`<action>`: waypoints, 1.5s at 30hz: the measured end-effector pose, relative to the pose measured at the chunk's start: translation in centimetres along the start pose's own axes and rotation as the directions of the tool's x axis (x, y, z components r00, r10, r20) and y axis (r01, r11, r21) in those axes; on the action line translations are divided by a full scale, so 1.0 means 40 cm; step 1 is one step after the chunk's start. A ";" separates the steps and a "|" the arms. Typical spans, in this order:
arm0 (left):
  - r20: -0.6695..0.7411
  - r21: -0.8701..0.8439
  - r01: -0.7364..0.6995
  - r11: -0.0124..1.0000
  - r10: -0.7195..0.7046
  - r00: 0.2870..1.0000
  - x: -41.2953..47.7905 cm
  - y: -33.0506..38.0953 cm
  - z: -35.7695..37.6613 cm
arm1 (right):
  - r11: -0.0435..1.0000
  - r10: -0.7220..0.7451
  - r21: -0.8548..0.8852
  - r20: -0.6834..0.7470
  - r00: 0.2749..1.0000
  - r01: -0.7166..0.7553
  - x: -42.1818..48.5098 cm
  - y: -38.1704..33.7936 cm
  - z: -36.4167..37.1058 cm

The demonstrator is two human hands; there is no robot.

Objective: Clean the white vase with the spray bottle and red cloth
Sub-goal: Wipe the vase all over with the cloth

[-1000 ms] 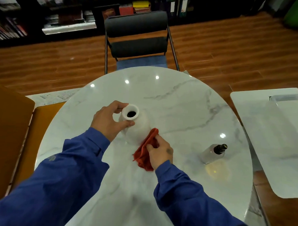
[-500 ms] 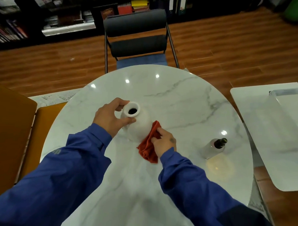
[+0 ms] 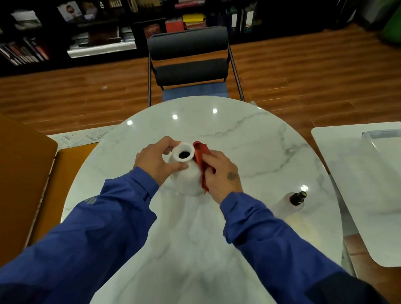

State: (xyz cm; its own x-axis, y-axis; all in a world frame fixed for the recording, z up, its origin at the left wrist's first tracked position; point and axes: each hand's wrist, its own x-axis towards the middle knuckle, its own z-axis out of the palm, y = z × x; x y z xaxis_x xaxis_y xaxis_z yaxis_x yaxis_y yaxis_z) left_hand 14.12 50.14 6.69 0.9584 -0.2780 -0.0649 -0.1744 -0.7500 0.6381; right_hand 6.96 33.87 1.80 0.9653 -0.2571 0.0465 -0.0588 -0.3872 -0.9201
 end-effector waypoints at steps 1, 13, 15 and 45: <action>0.000 -0.005 0.003 1.000 -0.003 1.000 0.000 -0.001 0.001 | 0.998 -0.054 -0.026 -0.024 0.998 0.053 -0.026 0.012 0.012; -0.005 -0.010 0.010 1.000 -0.010 1.000 0.000 -0.004 0.005 | 0.997 0.037 -0.067 0.013 0.999 -0.036 0.060 0.006 0.014; -0.007 -0.013 0.004 1.000 -0.005 1.000 0.000 -0.003 0.005 | 0.988 -0.076 -0.134 -0.002 0.997 0.075 0.023 0.012 0.018; -0.023 -0.031 0.025 0.999 -0.025 0.999 -0.008 -0.005 0.011 | 0.703 -0.172 -0.629 0.303 0.937 0.332 -0.013 -0.183 -0.006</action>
State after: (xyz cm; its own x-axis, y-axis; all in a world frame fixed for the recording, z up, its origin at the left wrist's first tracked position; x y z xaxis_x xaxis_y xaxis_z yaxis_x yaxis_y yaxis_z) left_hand 13.77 50.12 6.23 0.9675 -0.2448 -0.0631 -0.1436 -0.7374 0.6600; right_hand 6.84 36.61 8.62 0.9920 0.0937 0.0842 0.1192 -0.9144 -0.3869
